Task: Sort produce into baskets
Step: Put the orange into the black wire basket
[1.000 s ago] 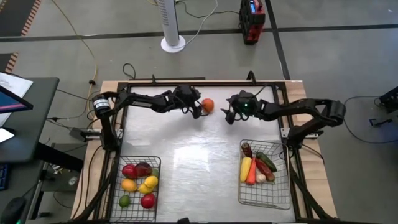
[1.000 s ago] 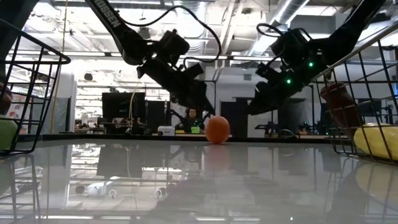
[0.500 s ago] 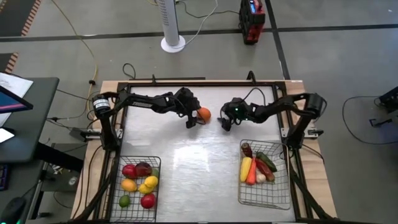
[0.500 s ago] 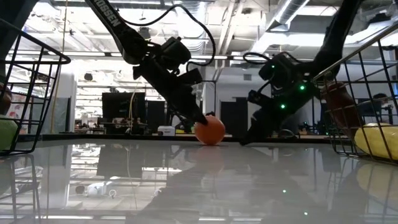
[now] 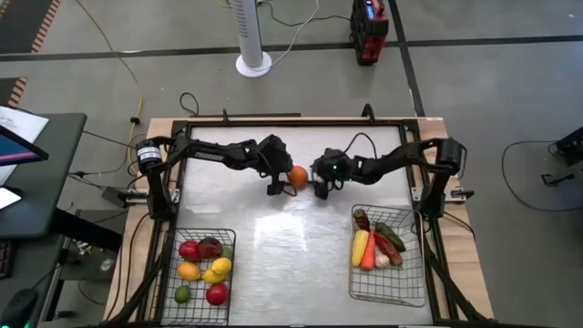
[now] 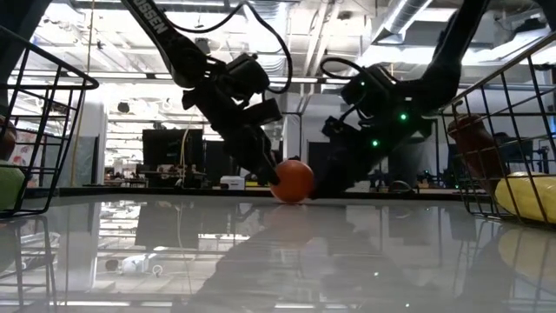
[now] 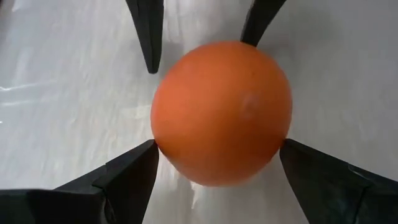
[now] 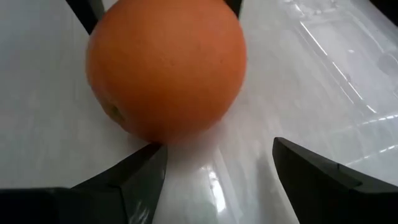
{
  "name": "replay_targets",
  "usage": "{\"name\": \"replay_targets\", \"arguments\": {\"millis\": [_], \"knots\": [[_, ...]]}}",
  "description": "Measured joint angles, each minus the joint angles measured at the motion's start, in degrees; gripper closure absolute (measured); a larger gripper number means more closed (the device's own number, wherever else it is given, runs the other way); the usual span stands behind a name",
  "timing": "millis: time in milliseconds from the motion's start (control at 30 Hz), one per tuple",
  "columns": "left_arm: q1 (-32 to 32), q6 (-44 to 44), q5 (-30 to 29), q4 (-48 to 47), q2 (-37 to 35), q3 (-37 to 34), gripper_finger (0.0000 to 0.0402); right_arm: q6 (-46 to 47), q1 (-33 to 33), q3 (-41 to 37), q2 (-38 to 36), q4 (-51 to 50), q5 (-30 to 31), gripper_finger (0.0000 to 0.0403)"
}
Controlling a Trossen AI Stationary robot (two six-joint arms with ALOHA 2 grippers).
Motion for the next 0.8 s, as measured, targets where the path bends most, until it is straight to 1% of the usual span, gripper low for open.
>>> {"name": "replay_targets", "arguments": {"millis": [133, 267, 400, 500, 667, 800], "knots": [[-1.52, 1.76, -2.46, -0.29, 0.00, 0.00, 0.0081, -0.04, 1.69, 1.34, 0.10, -1.37, -0.67, 0.0085], [-2.91, 2.10, -2.99, -0.46, 0.00, -0.07, 0.0081, 0.16, 3.36, 2.21, 0.10, -2.65, -0.61, 0.0085], [-3.96, 0.45, -4.21, -0.14, 0.00, -0.09, 0.0080, 0.47, 4.87, 2.32, 0.06, -2.81, -0.42, 0.0085], [-4.54, -0.20, -4.10, -1.19, -0.11, -0.08, 0.0071, 2.36, 5.82, 2.44, -0.53, -3.22, -0.54, 0.0085], [-6.38, -0.07, -4.87, -5.15, -1.64, 0.44, 0.0050, 4.11, 8.16, 2.94, -3.49, -1.65, -1.44, 0.0085], [-7.53, 0.37, -5.45, -5.56, -3.86, 0.48, 0.0042, 4.14, 9.67, 3.26, -7.09, 0.14, -1.03, 0.0085]]}}
